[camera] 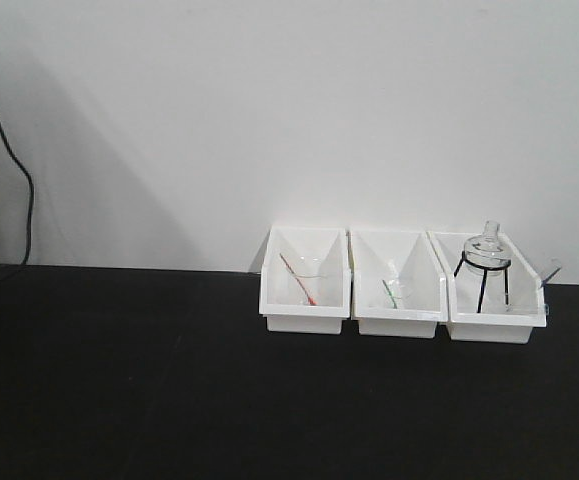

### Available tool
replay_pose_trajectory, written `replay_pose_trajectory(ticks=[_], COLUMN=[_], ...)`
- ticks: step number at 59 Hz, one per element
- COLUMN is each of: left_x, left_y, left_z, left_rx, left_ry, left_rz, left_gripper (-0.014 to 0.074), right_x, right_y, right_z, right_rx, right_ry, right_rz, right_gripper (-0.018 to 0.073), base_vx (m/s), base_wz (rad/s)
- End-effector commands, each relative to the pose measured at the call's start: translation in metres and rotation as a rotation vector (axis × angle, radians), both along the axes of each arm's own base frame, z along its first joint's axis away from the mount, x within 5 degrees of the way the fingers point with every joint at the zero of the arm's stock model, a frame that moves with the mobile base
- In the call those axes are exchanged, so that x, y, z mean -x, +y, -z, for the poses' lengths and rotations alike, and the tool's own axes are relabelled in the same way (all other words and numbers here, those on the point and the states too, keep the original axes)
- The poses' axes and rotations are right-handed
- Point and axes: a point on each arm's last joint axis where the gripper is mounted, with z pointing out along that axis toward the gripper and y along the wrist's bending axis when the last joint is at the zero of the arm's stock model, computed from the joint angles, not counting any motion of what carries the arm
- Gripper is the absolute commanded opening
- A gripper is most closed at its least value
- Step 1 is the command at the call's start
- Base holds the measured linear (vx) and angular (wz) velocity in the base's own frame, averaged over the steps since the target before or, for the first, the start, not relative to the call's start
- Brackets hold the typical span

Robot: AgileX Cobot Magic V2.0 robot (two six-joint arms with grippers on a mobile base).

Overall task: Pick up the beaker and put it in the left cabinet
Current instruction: 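Hold the beaker in the right gripper while turning away from the bench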

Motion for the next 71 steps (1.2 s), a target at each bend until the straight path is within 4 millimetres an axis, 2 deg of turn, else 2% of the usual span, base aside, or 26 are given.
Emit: replay_pose_trajectory(ticks=[1, 35, 71], left_x=[0.0005, 0.0005, 0.0005], left_y=[-0.0011, -0.0011, -0.0011], left_z=[-0.0133, -0.0133, -0.0133], left_rx=[0.01, 0.01, 0.01], left_ry=[-0.108, -0.108, -0.108], left_rz=[0.012, 0.012, 0.012], left_gripper=[0.0004, 0.0004, 0.0004], right_x=[0.0003, 0.0003, 0.0003], right_y=[0.0022, 0.0022, 0.0022], right_z=[-0.0122, -0.0122, -0.0122], right_rx=[-0.003, -0.003, -0.003], right_ry=[-0.047, -0.047, -0.047], right_rz=[-0.027, -0.027, -0.027], right_gripper=[-0.0002, -0.0002, -0.0002], base_vx=[-0.25, -0.28, -0.11], base_wz=[0.17, 0.33, 0.82])
